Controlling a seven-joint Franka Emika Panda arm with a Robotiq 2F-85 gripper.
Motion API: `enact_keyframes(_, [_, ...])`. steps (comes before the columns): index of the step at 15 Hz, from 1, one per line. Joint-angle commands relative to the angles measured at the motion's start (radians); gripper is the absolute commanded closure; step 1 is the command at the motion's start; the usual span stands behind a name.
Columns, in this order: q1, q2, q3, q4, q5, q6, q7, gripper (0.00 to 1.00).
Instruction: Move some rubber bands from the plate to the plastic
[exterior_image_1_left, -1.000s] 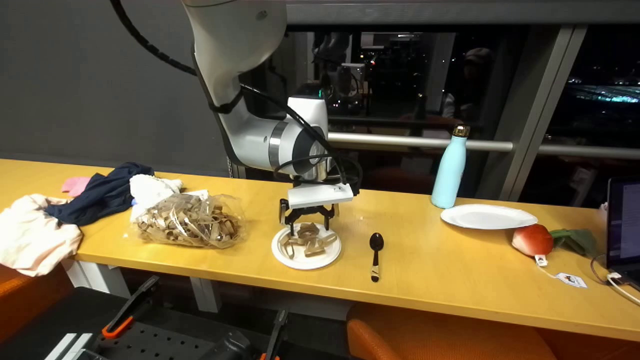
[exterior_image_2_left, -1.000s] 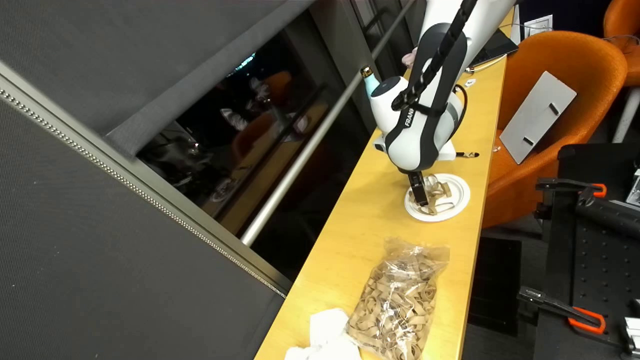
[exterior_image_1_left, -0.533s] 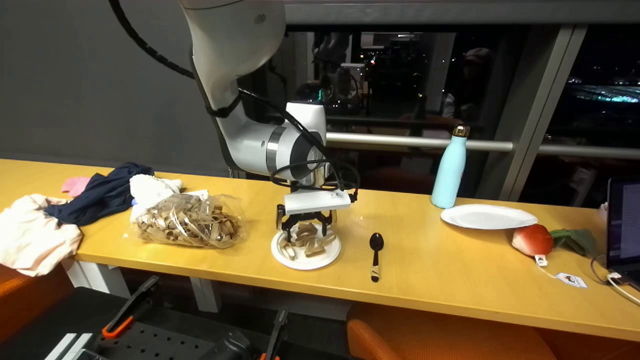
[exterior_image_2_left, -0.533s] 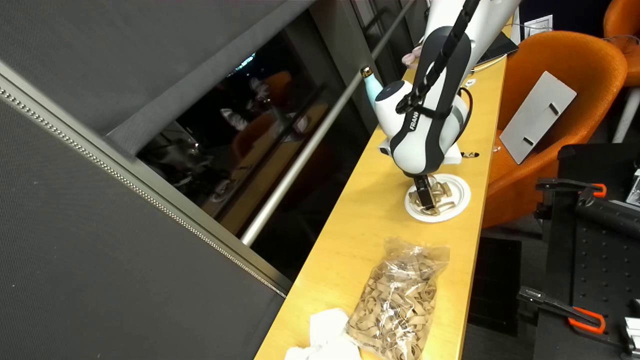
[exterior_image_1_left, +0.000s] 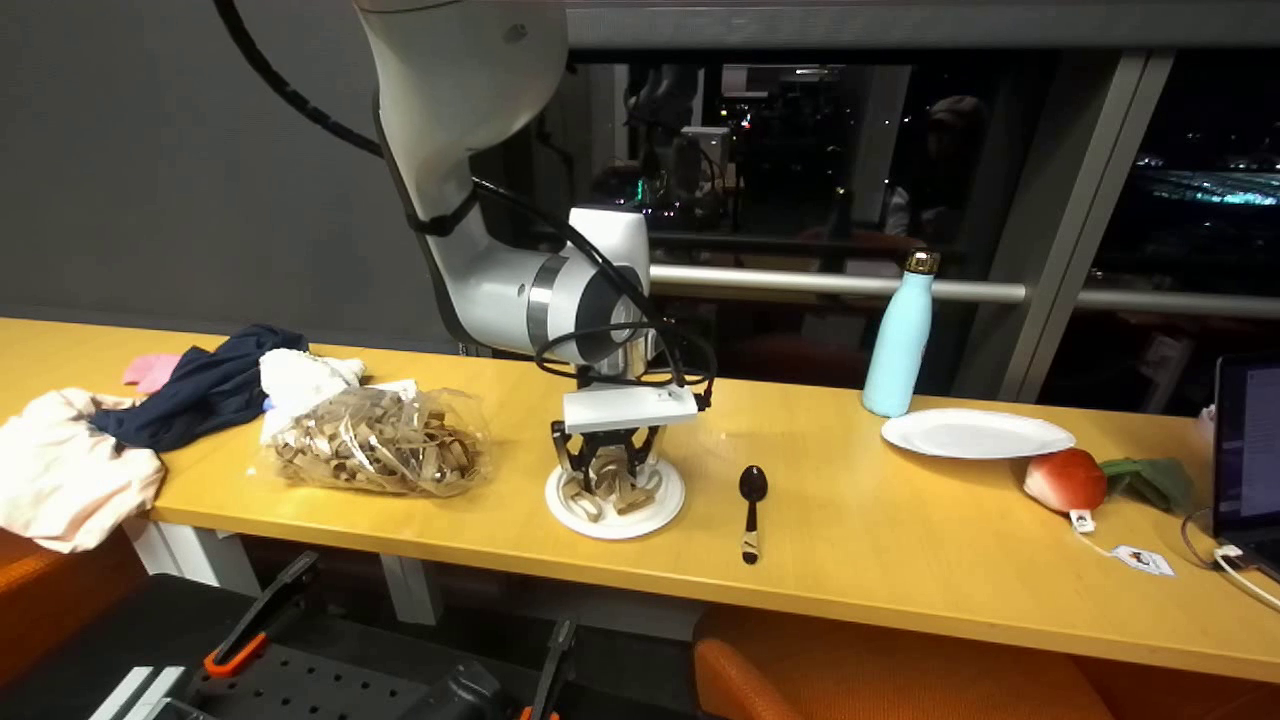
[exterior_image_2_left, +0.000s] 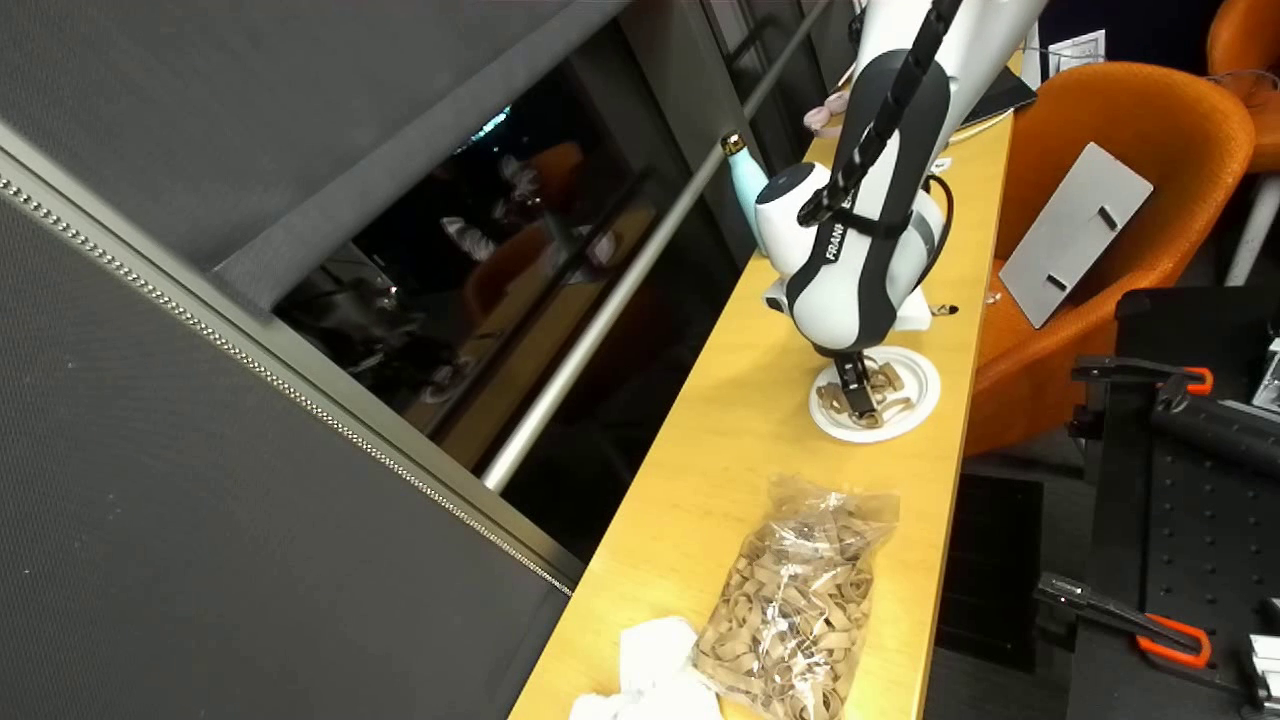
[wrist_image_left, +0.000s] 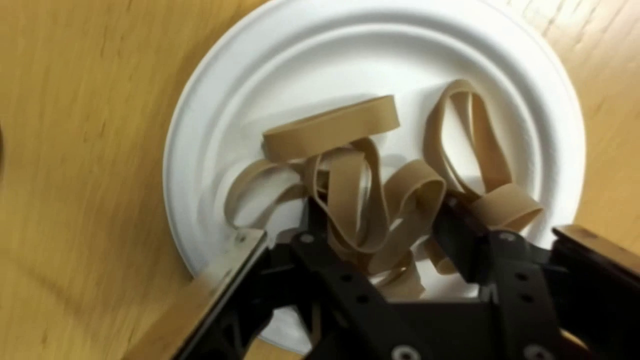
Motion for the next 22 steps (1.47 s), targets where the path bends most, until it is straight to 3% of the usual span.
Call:
enact_keyframes(1, [-0.006, -0.016, 0.007, -0.011, -0.033, -0.004, 0.030, 0.73])
enact_keyframes(5, [-0.008, -0.014, 0.013, 0.001, -0.029, -0.005, 0.030, 1.00])
enact_keyframes(13, [-0.003, -0.055, 0.072, 0.028, -0.003, -0.032, 0.042, 0.99])
enact_keyframes(22, [-0.001, -0.235, 0.179, -0.146, 0.077, -0.115, 0.085, 0.99])
